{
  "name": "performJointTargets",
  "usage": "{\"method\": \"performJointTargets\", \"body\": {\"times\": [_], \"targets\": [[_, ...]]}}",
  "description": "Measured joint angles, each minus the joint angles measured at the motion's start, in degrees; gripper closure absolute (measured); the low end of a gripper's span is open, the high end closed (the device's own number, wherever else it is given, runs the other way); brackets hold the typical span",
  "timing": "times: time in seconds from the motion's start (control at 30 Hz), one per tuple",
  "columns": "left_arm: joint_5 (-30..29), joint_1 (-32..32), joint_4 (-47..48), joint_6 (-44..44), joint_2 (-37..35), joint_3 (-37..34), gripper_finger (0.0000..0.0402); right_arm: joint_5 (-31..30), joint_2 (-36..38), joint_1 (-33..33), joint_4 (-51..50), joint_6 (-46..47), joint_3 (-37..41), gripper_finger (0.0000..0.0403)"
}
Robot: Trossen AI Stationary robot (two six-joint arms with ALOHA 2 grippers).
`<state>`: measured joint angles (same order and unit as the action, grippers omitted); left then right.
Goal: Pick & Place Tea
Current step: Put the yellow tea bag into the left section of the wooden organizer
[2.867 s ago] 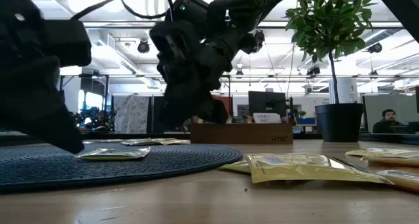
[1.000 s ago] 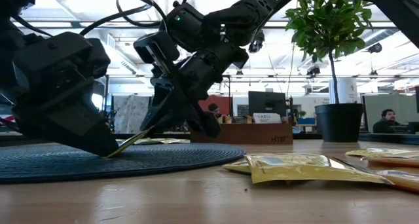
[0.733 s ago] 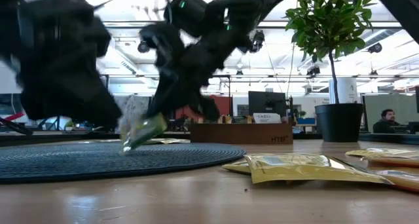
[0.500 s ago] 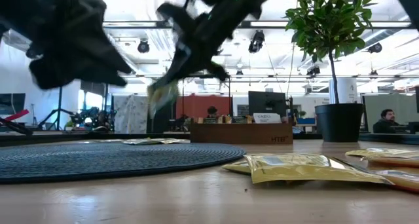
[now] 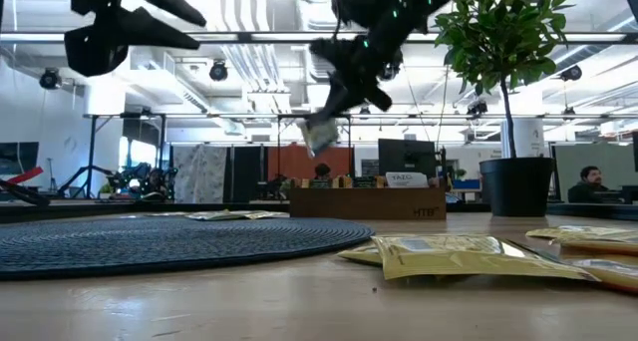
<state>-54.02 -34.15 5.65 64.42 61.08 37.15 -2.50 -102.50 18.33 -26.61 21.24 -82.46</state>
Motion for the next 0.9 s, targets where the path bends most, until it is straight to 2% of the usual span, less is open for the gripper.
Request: {"method": "performJointTargets", "body": {"times": [0.27,0.4,0.5,0.67,0.8,0.9], "targets": [[0.07,4.81,5.73,3.17,-4.18,-0.05,0.028,0.81,0.0,2.83,9.71,-3.69,6.98,0.0394],[0.6,8.74,6.15,0.96,-5.76,-0.88,0.028,3.04,0.0,4.14,15.8,-3.64,10.36,0.0394],[3.61,12.89,7.86,-1.68,-7.06,-0.98,0.028,5.01,0.0,4.81,19.42,-1.95,12.36,0.0394],[9.94,19.94,7.95,-10.9,-8.07,-0.98,0.028,5.38,0.0,5.42,23.33,-3.36,14.5,0.0394],[14.62,25.37,7.8,-13.35,-8.09,-0.98,0.028,6.15,0.0,5.94,24.68,-3.31,16.03,0.0394],[16.55,28.6,7.74,-15.23,-8.09,-0.98,0.028,8.89,0.0,6.37,26.51,-3.48,17.52,0.0394]]}}
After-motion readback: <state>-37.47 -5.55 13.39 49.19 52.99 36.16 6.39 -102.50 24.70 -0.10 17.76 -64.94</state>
